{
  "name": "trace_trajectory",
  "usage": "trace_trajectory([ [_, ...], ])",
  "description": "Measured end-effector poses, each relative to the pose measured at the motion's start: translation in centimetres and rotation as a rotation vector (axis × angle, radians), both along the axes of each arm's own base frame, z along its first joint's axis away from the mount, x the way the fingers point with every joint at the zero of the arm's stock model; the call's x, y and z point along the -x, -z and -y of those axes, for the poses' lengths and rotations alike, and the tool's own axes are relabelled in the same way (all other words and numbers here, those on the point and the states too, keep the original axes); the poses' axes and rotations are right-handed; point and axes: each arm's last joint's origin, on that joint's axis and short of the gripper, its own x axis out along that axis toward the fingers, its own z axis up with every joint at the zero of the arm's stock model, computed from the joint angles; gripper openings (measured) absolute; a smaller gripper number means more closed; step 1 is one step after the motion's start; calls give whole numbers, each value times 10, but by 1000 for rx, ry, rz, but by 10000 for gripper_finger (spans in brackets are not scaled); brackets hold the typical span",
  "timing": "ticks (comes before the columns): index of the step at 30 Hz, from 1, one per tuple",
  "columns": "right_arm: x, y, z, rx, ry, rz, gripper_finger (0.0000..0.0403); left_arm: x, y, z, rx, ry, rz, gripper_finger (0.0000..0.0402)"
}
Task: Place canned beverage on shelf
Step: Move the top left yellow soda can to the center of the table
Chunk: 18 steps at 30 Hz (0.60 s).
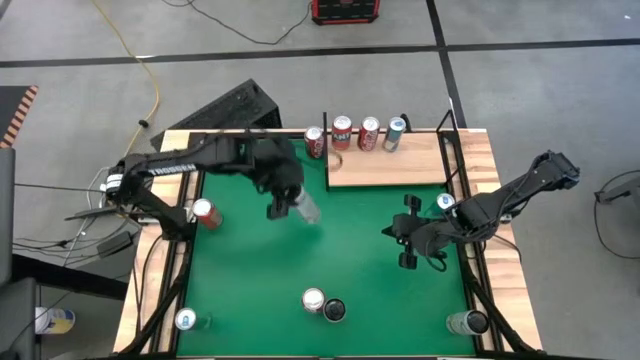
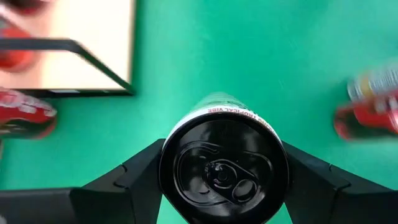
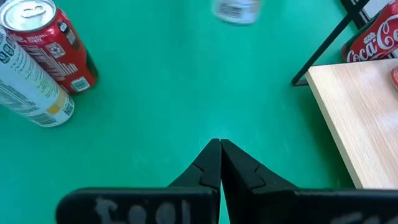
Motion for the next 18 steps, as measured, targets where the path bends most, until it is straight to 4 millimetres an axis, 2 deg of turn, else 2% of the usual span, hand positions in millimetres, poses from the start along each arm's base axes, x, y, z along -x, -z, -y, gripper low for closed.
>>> trace_trajectory([
  [5, 1, -1, 1, -3, 1, 7, 30, -12, 14, 25, -17, 89, -63, 239],
  [18, 0, -2, 0, -4, -2, 14, 30, -34, 52, 62, -130, 288, -233, 239],
])
